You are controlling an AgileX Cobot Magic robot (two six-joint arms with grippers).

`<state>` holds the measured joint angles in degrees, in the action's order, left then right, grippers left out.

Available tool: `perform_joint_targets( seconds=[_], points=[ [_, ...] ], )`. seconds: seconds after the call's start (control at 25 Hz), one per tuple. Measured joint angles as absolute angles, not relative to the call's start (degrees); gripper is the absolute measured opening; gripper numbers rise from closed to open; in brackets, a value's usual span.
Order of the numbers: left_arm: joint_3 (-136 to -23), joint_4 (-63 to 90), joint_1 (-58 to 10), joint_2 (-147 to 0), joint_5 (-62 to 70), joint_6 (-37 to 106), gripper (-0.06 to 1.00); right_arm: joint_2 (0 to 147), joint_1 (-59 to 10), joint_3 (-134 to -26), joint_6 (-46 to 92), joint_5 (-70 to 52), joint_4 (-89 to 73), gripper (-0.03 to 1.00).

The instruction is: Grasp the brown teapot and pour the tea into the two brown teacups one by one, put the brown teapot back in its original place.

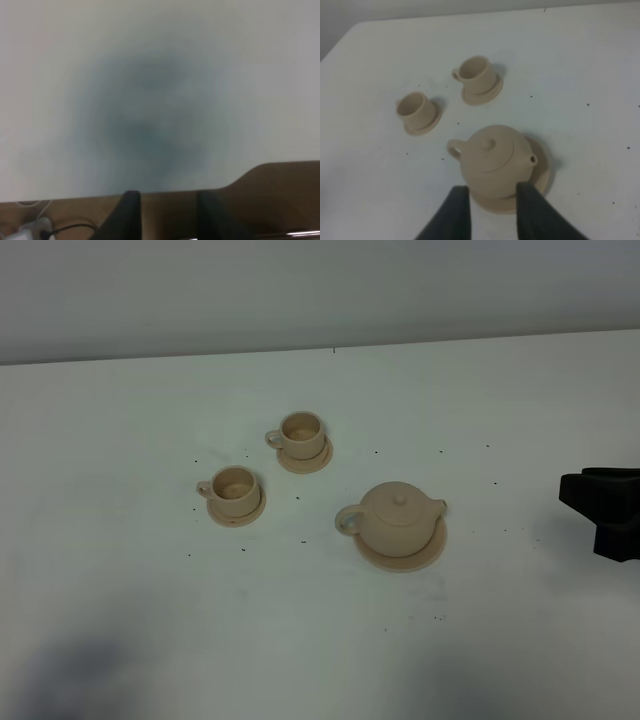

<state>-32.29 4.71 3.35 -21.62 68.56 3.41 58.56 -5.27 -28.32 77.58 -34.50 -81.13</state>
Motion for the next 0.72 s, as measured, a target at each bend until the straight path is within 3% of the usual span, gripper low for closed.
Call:
perform_joint_targets(
  seconds=[0.72],
  points=[
    [-28.96, 11.66, 3.35, -18.19, 59.81, 8.18, 0.29, 58.56, -5.27, -28.32, 77.58, -34.64, -81.08, 0.24]
  ],
)
